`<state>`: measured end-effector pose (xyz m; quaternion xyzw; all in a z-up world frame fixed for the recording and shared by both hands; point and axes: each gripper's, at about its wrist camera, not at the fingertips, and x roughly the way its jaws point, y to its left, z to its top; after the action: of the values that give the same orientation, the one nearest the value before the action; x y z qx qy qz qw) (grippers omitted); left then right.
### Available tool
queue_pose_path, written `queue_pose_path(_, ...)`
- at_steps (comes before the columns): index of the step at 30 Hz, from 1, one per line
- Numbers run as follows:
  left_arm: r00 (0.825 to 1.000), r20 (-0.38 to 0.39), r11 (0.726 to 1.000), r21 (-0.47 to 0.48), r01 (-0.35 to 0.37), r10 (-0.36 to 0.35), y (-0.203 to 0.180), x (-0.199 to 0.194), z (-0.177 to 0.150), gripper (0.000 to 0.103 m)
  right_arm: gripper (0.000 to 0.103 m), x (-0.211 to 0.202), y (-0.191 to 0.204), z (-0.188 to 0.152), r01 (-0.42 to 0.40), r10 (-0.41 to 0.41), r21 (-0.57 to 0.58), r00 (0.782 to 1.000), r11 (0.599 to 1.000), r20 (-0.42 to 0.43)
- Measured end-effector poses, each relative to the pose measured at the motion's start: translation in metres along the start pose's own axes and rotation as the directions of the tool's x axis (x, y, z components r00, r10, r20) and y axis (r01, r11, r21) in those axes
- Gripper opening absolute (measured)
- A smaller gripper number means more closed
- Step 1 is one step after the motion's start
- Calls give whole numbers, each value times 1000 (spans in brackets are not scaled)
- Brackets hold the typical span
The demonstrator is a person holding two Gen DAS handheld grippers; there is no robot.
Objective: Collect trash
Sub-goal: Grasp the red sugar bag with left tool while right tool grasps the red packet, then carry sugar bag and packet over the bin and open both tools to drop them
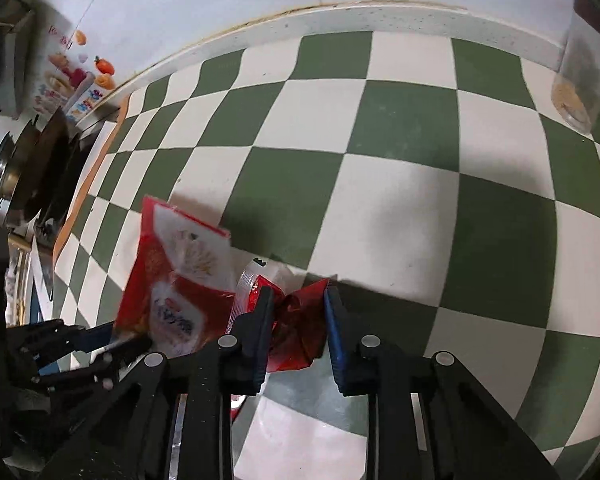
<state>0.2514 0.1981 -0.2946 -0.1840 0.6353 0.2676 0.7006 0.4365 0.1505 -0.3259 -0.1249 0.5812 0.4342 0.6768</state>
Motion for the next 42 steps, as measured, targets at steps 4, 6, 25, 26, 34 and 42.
queue_pose_path(4, 999, 39, 999, -29, -33, 34, 10, -23, -11, 5, 25, -19, -5, -14, -26, 25, 23, 1000, 999, 17)
queue_pose_path(6, 994, 82, 997, -45, -69, 72, 15, -43, -22, 5, 24, -32, -8, -21, -31, 30, 33, 999, 999, 37)
queue_pose_path(25, 935, 336, 990, -117, -78, 114, 39, -159, -147, 5, 24, -195, 31, -187, 42, -69, 108, 962, 993, 265)
queue_pose_path(26, 936, 341, 993, -98, -60, 90, 39, -160, -158, 5, 24, -204, 38, -204, 54, -84, 113, 957, 992, 279)
queue_pose_path(34, 946, 319, 996, 76, 38, -61, 60, -154, -270, 5, 24, -249, 100, -359, 116, -192, 244, 928, 963, 319)
queue_pose_path(42, 987, 115, 984, 148, 98, -115, 75, -84, -357, 5, 23, -205, 133, -504, 153, -223, 382, 964, 912, 146)
